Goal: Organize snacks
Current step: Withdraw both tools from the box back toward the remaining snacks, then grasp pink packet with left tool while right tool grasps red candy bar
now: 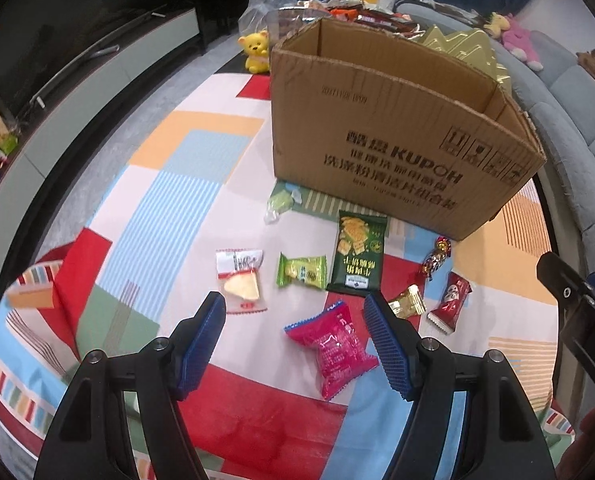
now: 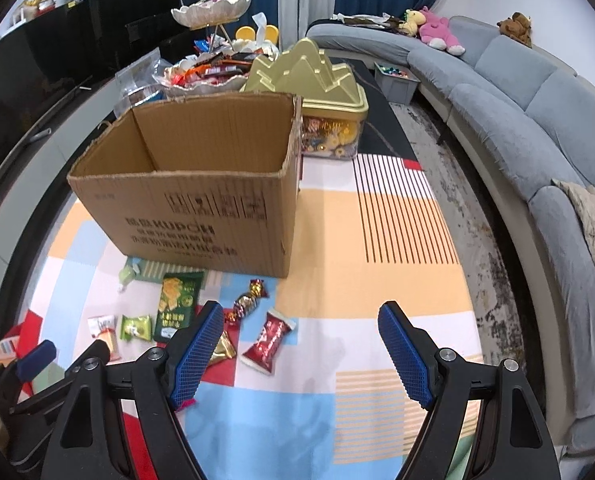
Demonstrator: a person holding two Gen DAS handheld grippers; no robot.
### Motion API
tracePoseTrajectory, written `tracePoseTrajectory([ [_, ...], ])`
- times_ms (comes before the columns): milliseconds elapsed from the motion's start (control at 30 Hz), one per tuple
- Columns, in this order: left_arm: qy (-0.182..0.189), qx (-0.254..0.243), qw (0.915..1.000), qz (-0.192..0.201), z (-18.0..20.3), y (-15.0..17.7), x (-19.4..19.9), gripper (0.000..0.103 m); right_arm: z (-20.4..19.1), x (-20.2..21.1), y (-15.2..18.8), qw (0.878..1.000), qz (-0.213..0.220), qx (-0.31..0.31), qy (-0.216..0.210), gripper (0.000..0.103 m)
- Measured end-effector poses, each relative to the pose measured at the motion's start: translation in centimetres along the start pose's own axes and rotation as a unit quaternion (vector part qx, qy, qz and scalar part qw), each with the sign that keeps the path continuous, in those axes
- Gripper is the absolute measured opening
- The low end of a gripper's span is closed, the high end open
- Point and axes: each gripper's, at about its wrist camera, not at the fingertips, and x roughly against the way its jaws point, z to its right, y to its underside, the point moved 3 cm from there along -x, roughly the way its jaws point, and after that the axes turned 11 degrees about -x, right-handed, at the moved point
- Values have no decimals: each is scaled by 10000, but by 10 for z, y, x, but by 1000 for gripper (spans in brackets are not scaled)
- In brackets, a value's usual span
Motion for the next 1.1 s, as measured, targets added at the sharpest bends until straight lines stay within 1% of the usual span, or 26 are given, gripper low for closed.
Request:
tracePoseTrajectory([
  [133, 41, 193, 9998, -41, 1, 8, -8, 71, 3, -10, 8, 9999, -105, -2, 3, 80],
  [400, 40, 333, 9992, -228, 11, 17, -27, 71, 3, -32, 16, 9995, -310, 33, 24, 80],
  [767, 270, 537, 9971, -466, 21, 24, -54, 71, 0, -64, 25, 9979, -631, 117, 3, 80],
  [967, 281, 594, 9956, -672, 25, 29, -70, 71, -5, -79, 29, 9967, -798, 166, 0, 80],
  [1100, 215, 612, 9952, -737, 25, 31, -77, 70, -8, -90, 31, 9960, -877, 195, 20, 80],
])
